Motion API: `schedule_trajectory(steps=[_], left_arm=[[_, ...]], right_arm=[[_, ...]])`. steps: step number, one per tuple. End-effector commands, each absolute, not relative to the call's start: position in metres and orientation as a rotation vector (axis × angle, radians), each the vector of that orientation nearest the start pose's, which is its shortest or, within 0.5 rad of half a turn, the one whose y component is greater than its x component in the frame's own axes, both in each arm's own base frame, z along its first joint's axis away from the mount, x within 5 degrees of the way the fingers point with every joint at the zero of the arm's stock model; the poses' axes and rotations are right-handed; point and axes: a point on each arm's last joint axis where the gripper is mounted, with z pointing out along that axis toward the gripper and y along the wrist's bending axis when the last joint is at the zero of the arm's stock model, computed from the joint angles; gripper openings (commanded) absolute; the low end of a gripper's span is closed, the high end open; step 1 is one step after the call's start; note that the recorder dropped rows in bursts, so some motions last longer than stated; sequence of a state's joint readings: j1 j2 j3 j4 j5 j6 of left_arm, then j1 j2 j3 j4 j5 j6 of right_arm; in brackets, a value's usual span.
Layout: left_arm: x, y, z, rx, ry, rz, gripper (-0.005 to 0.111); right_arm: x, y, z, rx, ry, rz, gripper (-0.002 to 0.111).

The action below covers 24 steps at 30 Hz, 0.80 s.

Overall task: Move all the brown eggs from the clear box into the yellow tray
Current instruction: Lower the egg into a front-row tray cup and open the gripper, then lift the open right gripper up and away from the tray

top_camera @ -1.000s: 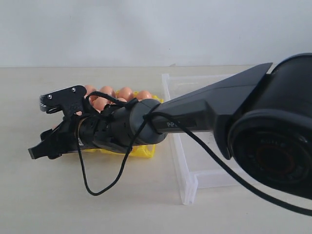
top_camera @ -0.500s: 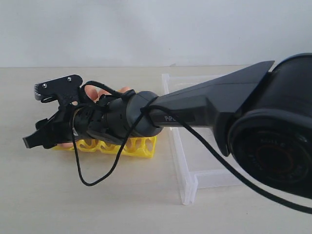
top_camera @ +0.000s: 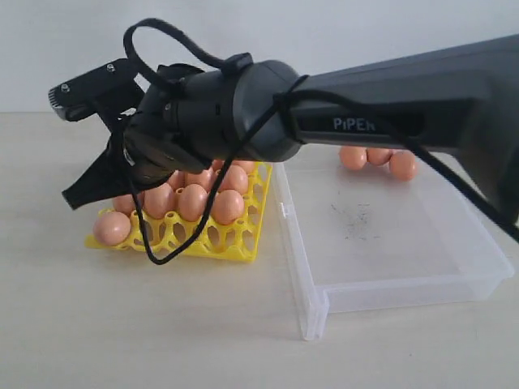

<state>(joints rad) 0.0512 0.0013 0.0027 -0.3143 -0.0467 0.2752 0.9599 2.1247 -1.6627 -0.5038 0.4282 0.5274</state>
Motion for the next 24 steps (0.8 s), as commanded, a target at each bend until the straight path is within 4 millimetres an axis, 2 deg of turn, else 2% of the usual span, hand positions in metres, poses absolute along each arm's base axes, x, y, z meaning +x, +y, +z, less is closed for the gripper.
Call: schedule_trajectory(steps=[1, 4, 9, 17, 21, 24], left_arm=[[0.055, 0.004, 0.218, -0.076, 1.432, 0.018, 0.004], [0.055, 0.004, 0.218, -0.076, 1.432, 0.018, 0.004], [0.055, 0.004, 0.218, -0.076, 1.432, 0.018, 0.004], [0.055, 0.004, 0.218, -0.076, 1.432, 0.018, 0.004], [0.055, 0.004, 0.218, -0.076, 1.432, 0.018, 0.004], [0.055, 0.004, 0.218, -0.076, 1.432, 0.018, 0.004]], right_arm=[[0.278, 0.389, 0.199, -1.061, 2.285, 0.311, 0.0], [0.268, 0.397, 0.189, -1.151, 2.316, 0.445, 0.0], [0.267, 0.406, 0.18, -1.158, 2.287, 0.562, 0.0], [0.272, 0.412, 0.168, -1.053, 2.296, 0.642, 0.0], [0.272, 0.415, 0.158, -1.064, 2.291, 0.665, 0.0], [0.275, 0.418, 0.158, -1.046, 2.262, 0.669, 0.0]])
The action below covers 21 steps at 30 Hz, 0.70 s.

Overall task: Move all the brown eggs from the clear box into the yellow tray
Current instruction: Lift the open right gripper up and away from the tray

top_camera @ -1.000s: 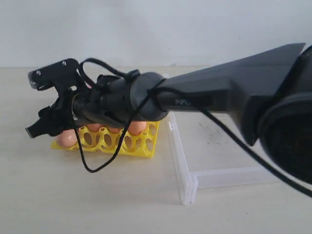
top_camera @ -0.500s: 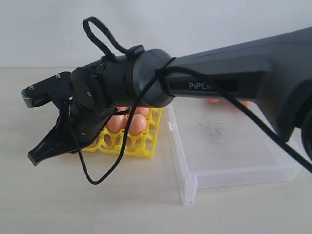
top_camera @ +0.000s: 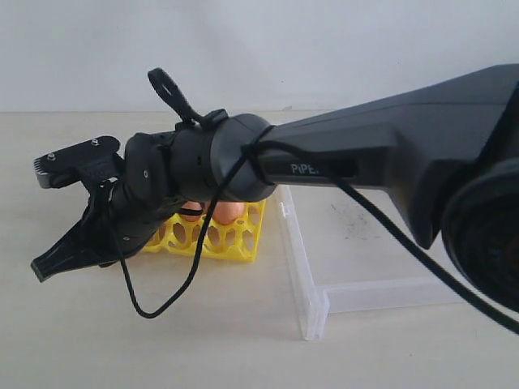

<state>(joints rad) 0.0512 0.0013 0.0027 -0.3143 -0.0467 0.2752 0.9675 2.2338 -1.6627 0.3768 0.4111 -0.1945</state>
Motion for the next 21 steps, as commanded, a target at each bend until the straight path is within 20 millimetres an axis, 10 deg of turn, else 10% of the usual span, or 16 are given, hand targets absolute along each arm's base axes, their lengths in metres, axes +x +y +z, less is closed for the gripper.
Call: schedule_trajectory(steps=[1, 21], left_arm=[[0.055, 0.004, 0.218, -0.076, 1.432, 0.018, 0.004], [0.055, 0.004, 0.218, -0.076, 1.432, 0.018, 0.004]], right_arm=[[0.277, 0.418, 0.158, -1.039, 2.251, 0.667, 0.0], [0.284, 0.412, 0.153, -1.107, 2.267, 0.637, 0.0]])
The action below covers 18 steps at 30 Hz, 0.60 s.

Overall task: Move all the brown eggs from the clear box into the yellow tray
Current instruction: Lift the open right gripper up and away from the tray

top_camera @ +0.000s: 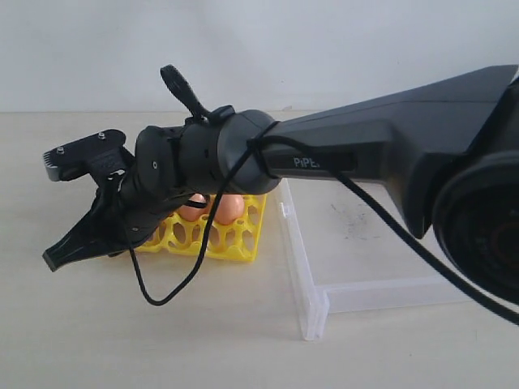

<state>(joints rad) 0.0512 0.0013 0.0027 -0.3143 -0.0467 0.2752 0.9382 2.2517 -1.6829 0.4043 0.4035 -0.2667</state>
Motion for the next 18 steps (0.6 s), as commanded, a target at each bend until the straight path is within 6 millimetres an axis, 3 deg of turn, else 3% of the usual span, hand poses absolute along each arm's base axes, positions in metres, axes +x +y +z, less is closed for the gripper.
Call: schedule_trajectory(steps=[1, 6, 18], left_arm=[[0.055, 0.004, 0.218, -0.076, 1.432, 0.018, 0.004], [0.055, 0.004, 0.218, -0.076, 1.432, 0.018, 0.004], [0.055, 0.004, 0.218, -0.076, 1.432, 0.018, 0.004]], right_arm=[[0.285, 0.411, 0.152, -1.096, 2.268, 0.64, 0.0], [0.29, 0.415, 0.132, -1.059, 2.258, 0.623, 0.0], [0.301, 0.418, 0.145, -1.002, 2.086, 0.596, 0.0]])
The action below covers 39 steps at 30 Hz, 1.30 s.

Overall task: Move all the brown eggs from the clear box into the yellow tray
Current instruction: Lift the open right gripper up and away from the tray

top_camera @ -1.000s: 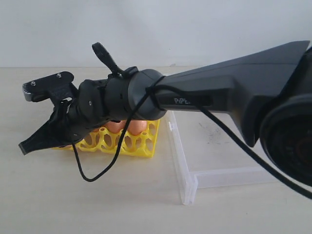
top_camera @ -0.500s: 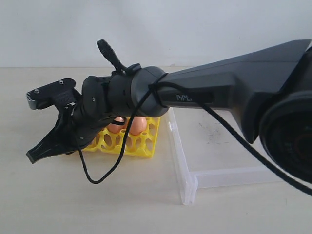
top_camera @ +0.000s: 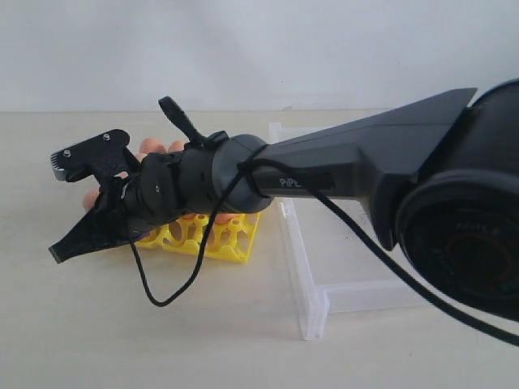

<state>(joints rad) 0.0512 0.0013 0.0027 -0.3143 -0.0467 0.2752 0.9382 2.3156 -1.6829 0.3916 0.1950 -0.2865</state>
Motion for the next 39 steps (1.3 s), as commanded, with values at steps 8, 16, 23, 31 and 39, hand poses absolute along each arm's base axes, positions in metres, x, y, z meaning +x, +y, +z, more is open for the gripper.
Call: schedule_trajectory(steps=[8, 16, 23, 31, 39], left_arm=[[0.055, 0.004, 0.218, -0.076, 1.432, 0.018, 0.004], [0.055, 0.004, 0.218, -0.076, 1.432, 0.018, 0.004], [0.055, 0.004, 0.218, -0.076, 1.432, 0.018, 0.004], [0.055, 0.004, 0.218, -0.076, 1.432, 0.018, 0.004], [0.055, 0.004, 0.218, -0.076, 1.432, 0.018, 0.004]], right_arm=[[0.295, 0.415, 0.143, -1.06, 2.166, 0.596, 0.0], [0.288, 0.413, 0.152, -1.112, 2.208, 0.601, 0.0], [0.289, 0.418, 0.188, -1.042, 2.037, 0.629, 0.0], [0.29, 0.415, 0.192, -1.164, 1.949, 0.528, 0.0], [0.282, 0.39, 0.231, -1.443, 1.884, 0.24, 0.0]])
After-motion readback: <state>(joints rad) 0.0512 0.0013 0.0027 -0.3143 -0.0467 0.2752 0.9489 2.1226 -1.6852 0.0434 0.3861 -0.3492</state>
